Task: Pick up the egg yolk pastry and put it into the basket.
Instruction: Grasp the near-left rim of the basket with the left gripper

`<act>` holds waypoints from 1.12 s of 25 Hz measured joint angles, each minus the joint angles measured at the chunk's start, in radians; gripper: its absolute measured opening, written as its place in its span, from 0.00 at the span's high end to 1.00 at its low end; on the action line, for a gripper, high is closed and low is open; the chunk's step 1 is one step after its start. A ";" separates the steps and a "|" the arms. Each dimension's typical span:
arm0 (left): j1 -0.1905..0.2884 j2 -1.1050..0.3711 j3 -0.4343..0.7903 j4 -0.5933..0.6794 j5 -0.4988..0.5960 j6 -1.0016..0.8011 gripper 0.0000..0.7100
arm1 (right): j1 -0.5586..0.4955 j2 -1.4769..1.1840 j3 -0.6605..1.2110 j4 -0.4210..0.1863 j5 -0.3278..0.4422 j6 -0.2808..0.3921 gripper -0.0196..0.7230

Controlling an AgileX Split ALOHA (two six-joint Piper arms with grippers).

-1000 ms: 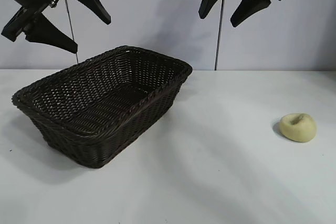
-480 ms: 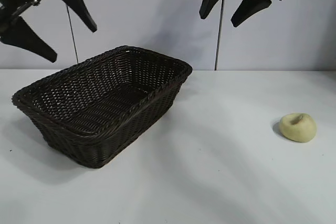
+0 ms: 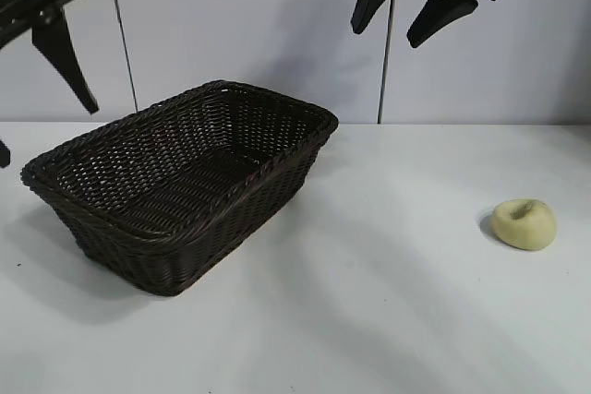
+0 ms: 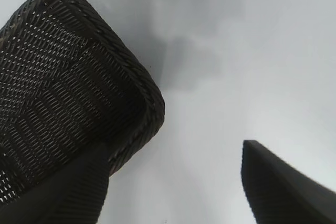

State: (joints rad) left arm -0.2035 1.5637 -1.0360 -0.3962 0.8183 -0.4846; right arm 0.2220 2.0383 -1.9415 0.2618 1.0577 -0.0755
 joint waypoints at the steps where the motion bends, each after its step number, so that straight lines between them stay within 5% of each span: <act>1: -0.004 0.000 0.030 -0.003 -0.036 -0.024 0.25 | 0.000 0.000 0.000 0.000 0.000 0.000 0.28; 9: -0.094 0.018 0.128 -0.016 -0.248 -0.173 0.25 | 0.000 0.000 0.000 -0.001 0.000 0.000 0.28; 21: -0.102 0.176 0.129 -0.026 -0.390 -0.220 0.25 | 0.000 0.000 0.000 -0.004 0.014 0.000 0.28; 23: -0.102 0.184 0.129 -0.028 -0.399 -0.220 0.32 | 0.000 0.000 0.000 -0.007 0.014 0.000 0.28; 28: -0.102 0.185 0.130 -0.030 -0.398 -0.223 0.72 | 0.000 0.000 0.000 -0.009 0.014 0.000 0.28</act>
State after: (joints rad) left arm -0.3060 1.7490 -0.9058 -0.4259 0.4203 -0.7079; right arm 0.2220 2.0383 -1.9415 0.2526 1.0716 -0.0755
